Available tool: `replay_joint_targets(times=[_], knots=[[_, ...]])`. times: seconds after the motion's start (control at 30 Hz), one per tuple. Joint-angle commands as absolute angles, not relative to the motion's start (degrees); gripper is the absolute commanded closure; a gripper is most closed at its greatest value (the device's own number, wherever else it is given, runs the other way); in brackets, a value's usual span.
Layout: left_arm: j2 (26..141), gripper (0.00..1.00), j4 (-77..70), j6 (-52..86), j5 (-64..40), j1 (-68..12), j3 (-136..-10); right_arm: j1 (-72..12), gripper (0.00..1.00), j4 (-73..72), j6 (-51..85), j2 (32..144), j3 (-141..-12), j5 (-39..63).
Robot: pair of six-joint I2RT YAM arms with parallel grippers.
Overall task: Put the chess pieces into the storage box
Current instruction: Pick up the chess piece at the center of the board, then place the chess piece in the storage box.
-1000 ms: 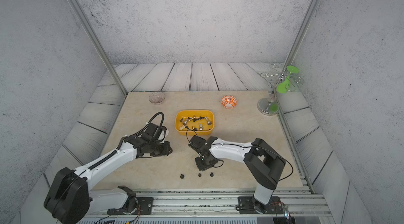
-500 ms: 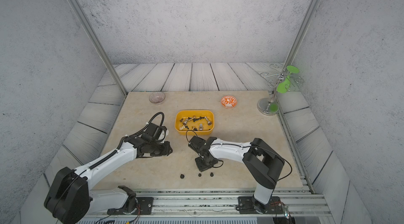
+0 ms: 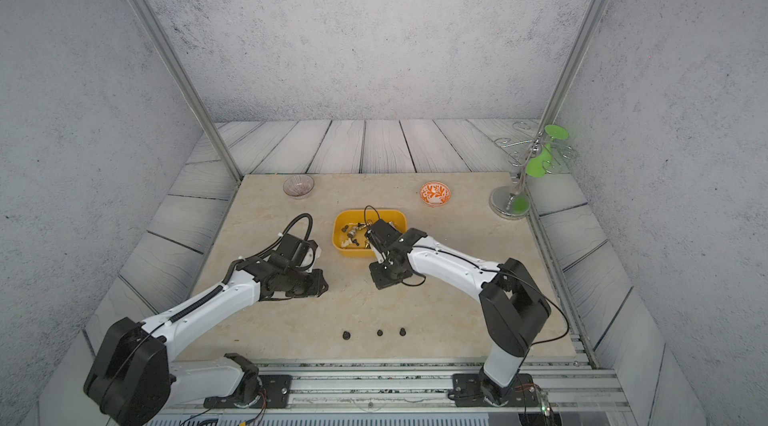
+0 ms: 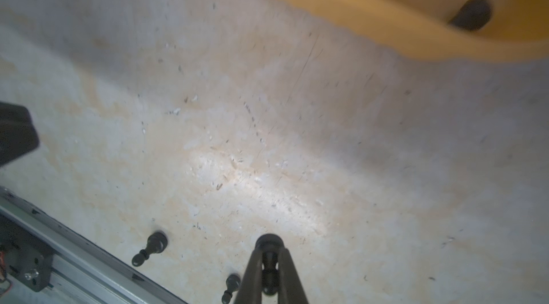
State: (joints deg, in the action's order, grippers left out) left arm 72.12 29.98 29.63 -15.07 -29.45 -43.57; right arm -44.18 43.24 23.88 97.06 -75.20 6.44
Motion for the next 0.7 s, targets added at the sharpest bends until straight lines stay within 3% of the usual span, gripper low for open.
replay_joint_targets(times=[0.0,0.27,0.67], knots=[[70.86,0.78,30.68,29.79,-15.12,-29.93,-44.14,-40.28,0.89,46.16,19.13,95.89,-80.68,8.37],[70.42,0.78,30.81,30.01,-15.38,-30.39,-44.03,-31.84,0.89,49.43,13.64,104.86,-94.86,10.72],[69.44,0.78,31.11,30.94,-15.21,-32.12,-44.03,-29.51,0.89,56.29,9.69,123.13,-114.06,8.61]])
